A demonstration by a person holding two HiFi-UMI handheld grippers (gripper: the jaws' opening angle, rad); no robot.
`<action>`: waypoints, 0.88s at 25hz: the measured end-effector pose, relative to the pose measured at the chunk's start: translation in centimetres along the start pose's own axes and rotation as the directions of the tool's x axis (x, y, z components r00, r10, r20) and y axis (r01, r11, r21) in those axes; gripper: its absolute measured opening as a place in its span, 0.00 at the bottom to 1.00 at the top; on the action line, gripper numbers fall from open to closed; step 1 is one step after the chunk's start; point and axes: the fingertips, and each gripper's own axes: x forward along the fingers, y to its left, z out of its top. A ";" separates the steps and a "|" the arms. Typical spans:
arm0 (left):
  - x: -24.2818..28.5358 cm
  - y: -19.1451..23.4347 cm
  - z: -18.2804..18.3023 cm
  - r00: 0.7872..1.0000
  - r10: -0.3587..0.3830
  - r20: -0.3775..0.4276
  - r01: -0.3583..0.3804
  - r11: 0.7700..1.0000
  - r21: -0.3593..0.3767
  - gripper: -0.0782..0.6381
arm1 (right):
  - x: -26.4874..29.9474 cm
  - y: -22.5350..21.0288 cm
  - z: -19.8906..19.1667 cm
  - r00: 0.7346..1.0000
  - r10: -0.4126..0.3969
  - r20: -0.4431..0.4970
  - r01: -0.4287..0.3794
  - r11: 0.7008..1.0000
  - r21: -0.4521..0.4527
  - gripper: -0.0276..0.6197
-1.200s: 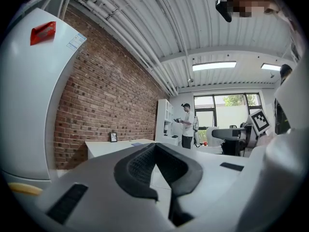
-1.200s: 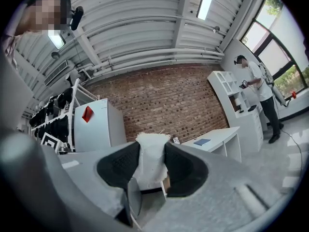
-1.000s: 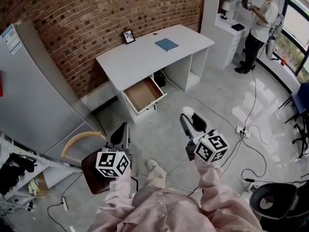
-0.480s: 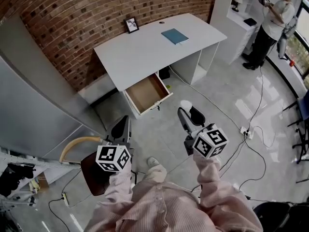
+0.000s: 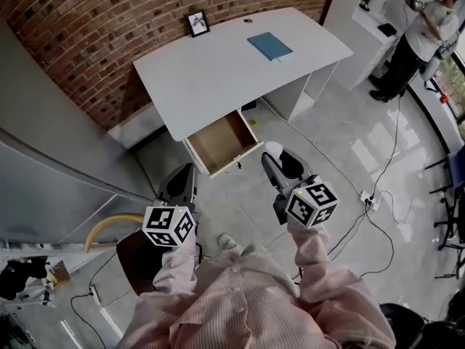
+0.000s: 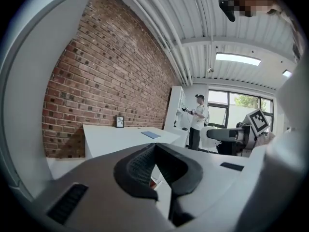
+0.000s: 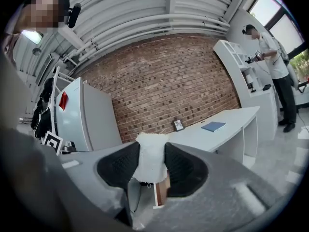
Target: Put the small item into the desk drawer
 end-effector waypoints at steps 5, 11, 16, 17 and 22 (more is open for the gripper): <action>2.0 1.7 -1.7 0.999 0.005 -0.040 -0.006 1.000 -0.023 0.11 | 3.4 -1.6 -1.8 0.999 0.009 -0.045 -0.008 1.000 0.016 0.29; 4.8 4.2 -4.2 0.995 0.027 -0.094 -0.034 0.997 -0.075 0.11 | 7.8 -3.5 -4.0 0.993 0.032 -0.115 -0.029 0.999 0.027 0.29; 7.4 5.8 -6.1 0.989 0.070 -0.132 -0.088 0.987 -0.136 0.11 | 11.7 -5.7 -6.0 0.977 0.067 -0.201 -0.064 0.998 0.024 0.29; 8.1 6.2 -6.6 0.987 0.076 -0.143 -0.097 0.985 -0.145 0.11 | 12.5 -6.2 -6.4 0.973 0.074 -0.221 -0.071 0.997 0.021 0.29; 11.3 7.5 -9.1 0.969 0.133 -0.208 -0.174 0.965 -0.198 0.11 | 16.0 -9.0 -8.7 0.940 0.100 -0.325 -0.103 0.995 0.010 0.29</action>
